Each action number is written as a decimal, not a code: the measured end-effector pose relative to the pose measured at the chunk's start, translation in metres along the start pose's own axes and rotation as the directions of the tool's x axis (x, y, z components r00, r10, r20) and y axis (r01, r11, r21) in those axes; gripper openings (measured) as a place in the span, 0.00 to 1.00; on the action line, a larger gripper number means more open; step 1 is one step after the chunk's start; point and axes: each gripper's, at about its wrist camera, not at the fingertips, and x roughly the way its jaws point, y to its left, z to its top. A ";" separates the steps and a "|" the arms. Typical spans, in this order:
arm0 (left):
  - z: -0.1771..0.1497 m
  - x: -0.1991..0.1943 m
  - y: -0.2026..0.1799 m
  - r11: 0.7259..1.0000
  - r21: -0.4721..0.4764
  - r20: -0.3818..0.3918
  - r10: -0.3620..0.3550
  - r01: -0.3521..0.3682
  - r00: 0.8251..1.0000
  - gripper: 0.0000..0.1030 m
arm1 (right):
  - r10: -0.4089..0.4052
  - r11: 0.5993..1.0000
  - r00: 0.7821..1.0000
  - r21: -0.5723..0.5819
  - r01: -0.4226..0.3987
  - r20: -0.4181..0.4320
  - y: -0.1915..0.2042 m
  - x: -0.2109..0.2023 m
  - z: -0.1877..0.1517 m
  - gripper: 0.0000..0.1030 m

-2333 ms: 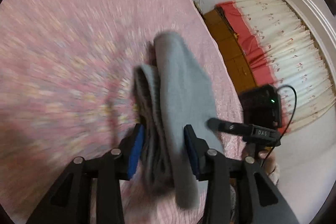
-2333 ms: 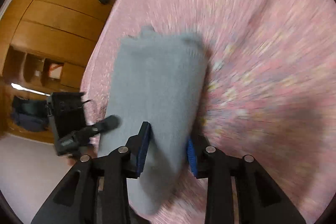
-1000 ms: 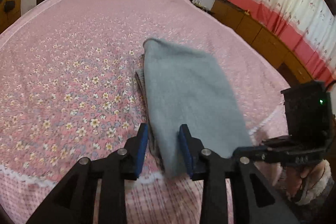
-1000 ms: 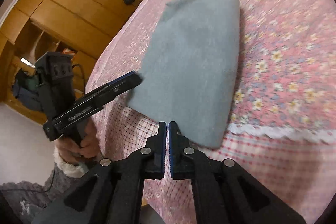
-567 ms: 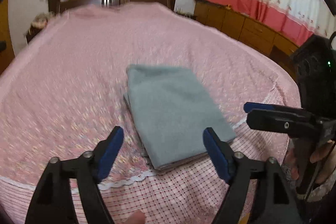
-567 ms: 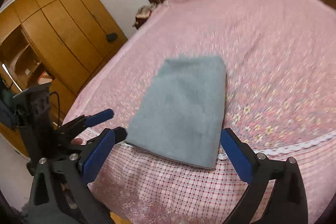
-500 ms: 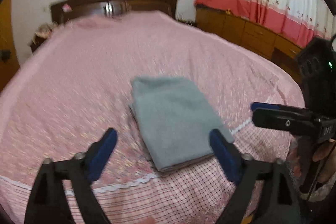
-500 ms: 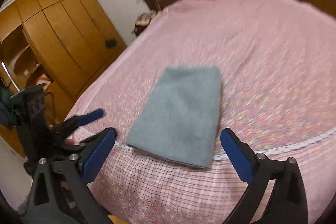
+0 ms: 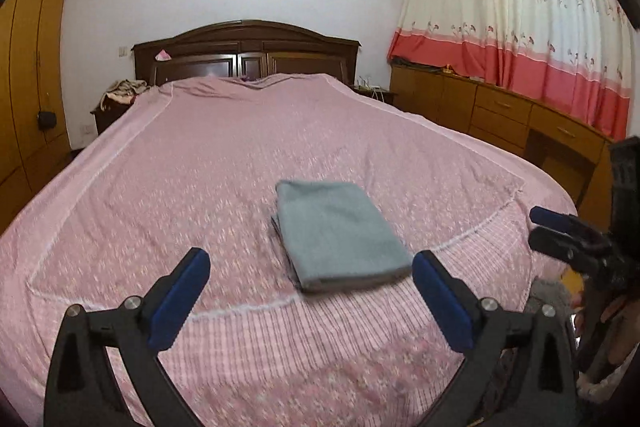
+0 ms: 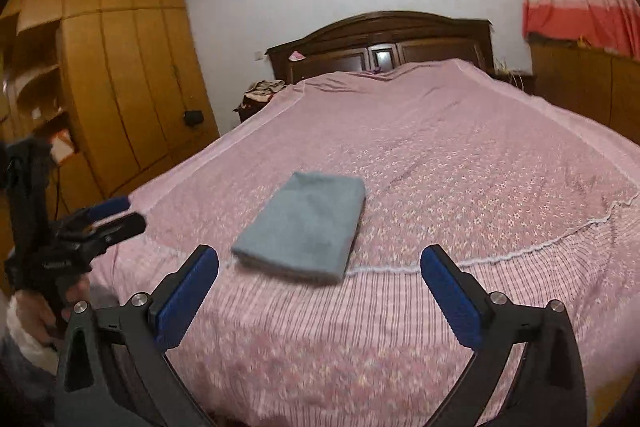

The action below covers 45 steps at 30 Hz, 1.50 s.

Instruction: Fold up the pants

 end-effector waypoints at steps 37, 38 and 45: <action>-0.045 0.033 0.008 0.998 -0.066 -0.095 -0.027 0.021 0.995 1.00 | -0.034 0.993 0.991 -0.118 0.019 -0.127 0.026 0.028 -0.044 1.00; -0.045 0.033 0.008 0.997 -0.068 -0.097 -0.029 0.022 0.995 1.00 | -0.035 0.993 0.991 -0.117 0.020 -0.128 0.026 0.028 -0.044 1.00; -0.047 0.036 0.005 0.998 -0.061 -0.100 -0.036 0.030 0.994 1.00 | -0.038 0.992 0.989 -0.121 0.020 -0.142 0.027 0.030 -0.047 1.00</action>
